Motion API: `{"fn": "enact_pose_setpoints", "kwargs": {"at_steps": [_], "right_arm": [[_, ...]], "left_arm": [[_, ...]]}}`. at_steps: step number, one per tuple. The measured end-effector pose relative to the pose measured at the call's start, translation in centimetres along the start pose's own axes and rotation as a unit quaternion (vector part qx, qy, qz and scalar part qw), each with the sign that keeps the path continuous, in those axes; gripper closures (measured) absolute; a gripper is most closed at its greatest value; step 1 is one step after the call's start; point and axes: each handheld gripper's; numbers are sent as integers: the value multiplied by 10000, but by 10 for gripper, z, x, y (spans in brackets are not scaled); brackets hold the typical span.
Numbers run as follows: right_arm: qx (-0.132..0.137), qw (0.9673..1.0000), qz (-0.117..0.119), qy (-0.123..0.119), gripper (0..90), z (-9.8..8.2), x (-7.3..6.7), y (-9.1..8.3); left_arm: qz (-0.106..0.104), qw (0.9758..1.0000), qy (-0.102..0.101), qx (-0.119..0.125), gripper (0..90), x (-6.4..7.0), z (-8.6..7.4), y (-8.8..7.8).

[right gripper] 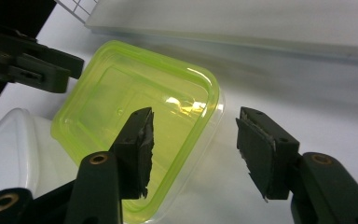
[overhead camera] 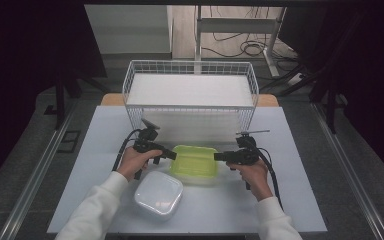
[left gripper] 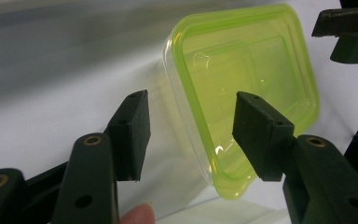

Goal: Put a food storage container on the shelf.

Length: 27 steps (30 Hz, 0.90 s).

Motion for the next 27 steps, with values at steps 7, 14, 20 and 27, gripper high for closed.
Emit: {"fn": "enact_pose_setpoints", "kwargs": {"at_steps": [7,14,20,27], "right_arm": [[-129,9996,157,189,526,-3,4,8],[-276,9976,382,516,603,-10,12,15],[-292,9957,502,718,719,-13,11,19],[1,9951,556,812,793,-10,10,9]], "left_arm": [[-42,9999,-92,-106,502,0,1,6],[-185,9996,-117,-179,557,-2,0,10],[-264,9992,-283,-96,686,1,-1,13],[-394,9987,-296,146,786,4,-1,5]]}}
Point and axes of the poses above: each handheld gripper's, and its own axes: y roughly forward along the jaws, z roughly out of its top, x roughly to its right, and after that the axes turned 5 degrees about x, right-handed
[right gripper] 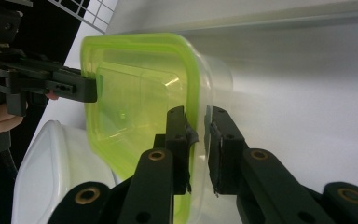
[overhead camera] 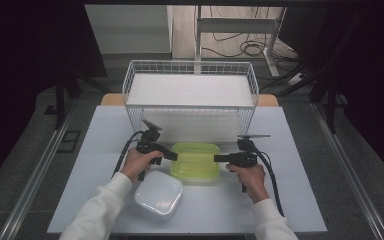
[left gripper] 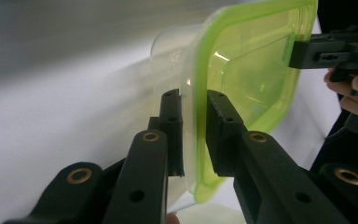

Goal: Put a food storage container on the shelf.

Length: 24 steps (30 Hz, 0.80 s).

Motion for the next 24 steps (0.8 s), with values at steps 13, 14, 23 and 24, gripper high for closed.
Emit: {"fn": "enact_pose_setpoints", "kwargs": {"at_steps": [13,14,23,24], "right_arm": [[472,9968,98,-637,795,1,-18,-22],[488,9965,106,-668,795,1,-19,-23],[691,9905,72,-1185,795,3,-36,-37],[718,9898,89,-1225,795,3,-38,-39]], "left_arm": [[-77,9977,485,478,792,21,-4,-22],[-60,9972,544,515,792,24,-5,-24],[-69,9933,845,788,792,37,-11,-40],[-101,9925,895,824,791,38,-12,-42]]}}
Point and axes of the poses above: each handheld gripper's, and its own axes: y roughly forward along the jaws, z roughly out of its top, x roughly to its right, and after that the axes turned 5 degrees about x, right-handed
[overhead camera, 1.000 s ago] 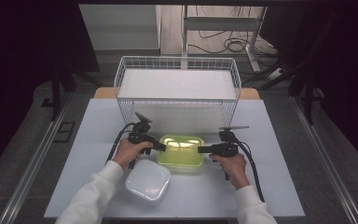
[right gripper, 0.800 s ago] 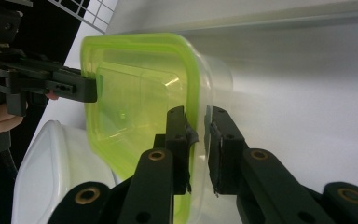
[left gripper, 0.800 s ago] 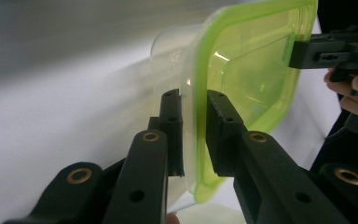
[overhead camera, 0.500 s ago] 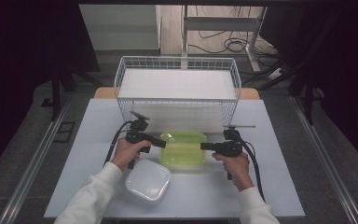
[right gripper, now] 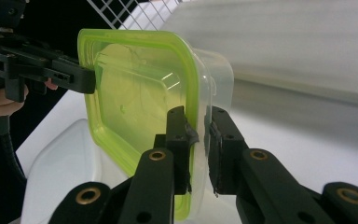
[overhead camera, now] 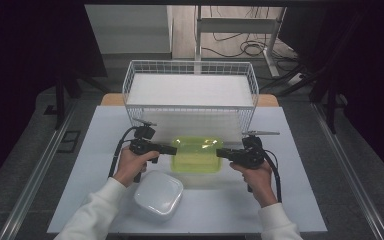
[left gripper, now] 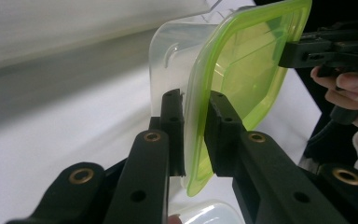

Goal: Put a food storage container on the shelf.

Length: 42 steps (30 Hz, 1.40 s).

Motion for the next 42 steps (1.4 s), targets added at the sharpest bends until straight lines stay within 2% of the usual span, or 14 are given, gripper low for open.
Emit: {"fn": "enact_pose_setpoints", "kwargs": {"at_steps": [7,11,12,19,25,42], "right_arm": [[147,9995,97,-267,794,6,-11,-7],[284,9982,161,-494,793,11,-23,-14],[355,9974,189,-601,793,15,-30,-18],[532,9947,224,-847,793,24,-43,-26],[659,9924,254,-1009,793,32,-51,-34],[820,9896,309,-1144,793,50,-58,-43]], "left_arm": [[19,9993,154,340,786,14,-1,-19],[-4,9978,278,594,782,26,0,-35],[-9,9974,305,656,781,28,0,-39],[-25,9950,509,864,780,40,4,-56],[-25,9934,606,971,781,48,8,-63],[-20,9917,706,1076,781,56,22,-74]]}}
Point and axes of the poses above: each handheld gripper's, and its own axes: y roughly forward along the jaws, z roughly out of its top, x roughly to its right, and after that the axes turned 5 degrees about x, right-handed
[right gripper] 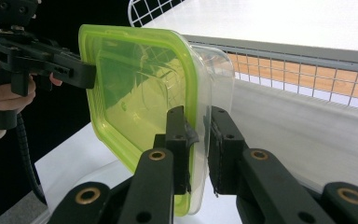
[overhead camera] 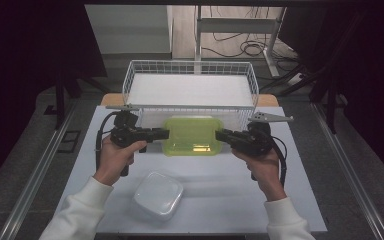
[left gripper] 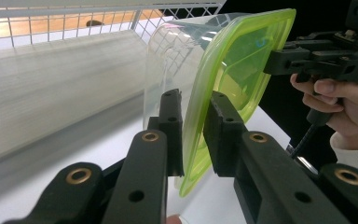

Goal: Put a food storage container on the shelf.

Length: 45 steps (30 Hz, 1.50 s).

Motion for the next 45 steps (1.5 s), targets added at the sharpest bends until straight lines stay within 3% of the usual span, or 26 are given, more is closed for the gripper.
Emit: {"fn": "enact_pose_setpoints", "kwargs": {"at_steps": [6,16,27,45], "right_arm": [[87,10000,28,18,794,2,2,2],[226,9996,45,-158,794,18,1,2],[325,9994,88,-126,794,28,4,5],[390,9991,49,-161,796,46,17,15]], "left_arm": [[6,10000,18,80,781,0,3,-1],[41,9996,158,244,780,4,16,-8],[73,9993,235,294,780,3,29,-9],[76,9993,122,348,780,-9,49,0]]}}
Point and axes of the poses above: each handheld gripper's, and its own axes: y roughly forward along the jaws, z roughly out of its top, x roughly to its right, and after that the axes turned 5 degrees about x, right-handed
